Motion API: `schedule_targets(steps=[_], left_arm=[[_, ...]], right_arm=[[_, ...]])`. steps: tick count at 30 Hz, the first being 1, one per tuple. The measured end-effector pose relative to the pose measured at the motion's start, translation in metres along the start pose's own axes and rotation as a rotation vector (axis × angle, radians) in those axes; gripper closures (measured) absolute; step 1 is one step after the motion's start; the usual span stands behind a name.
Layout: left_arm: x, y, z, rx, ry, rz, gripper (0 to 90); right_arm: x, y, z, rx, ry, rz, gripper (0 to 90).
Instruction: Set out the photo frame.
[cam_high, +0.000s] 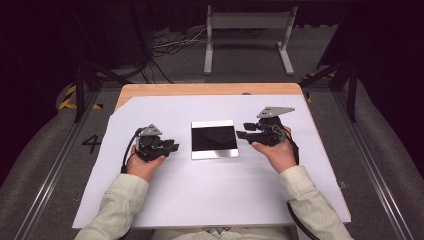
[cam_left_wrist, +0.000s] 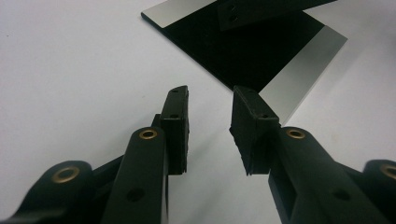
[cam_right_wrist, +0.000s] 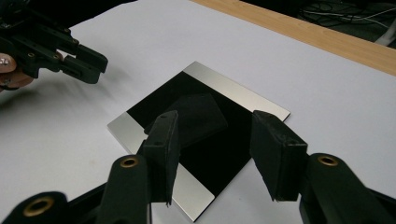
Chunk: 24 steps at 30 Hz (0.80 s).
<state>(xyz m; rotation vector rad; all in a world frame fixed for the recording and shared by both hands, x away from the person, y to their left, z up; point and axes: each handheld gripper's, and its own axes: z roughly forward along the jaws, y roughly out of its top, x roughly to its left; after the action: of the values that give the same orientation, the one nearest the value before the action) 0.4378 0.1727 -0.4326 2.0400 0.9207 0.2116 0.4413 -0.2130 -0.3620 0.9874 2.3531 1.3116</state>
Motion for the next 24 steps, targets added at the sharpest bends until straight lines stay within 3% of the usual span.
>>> schedule_targets(steps=[7,13,22,24], left_arm=[[0.001,-0.001,0.001,0.0,-0.001,-0.006,67.3],[0.001,-0.001,0.0,0.0,0.001,-0.003,67.3],[0.001,-0.001,0.001,0.003,0.0,-0.008,67.3],[0.001,-0.001,0.001,0.001,0.002,-0.003,67.3]], right_arm=[[-0.005,0.005,0.015,0.056,0.028,0.014,43.1],[-0.015,0.01,0.029,0.08,0.068,0.088,37.4],[-0.024,0.015,0.041,0.109,0.103,0.145,34.5],[-0.026,0.016,0.045,0.13,0.12,0.186,33.3]])
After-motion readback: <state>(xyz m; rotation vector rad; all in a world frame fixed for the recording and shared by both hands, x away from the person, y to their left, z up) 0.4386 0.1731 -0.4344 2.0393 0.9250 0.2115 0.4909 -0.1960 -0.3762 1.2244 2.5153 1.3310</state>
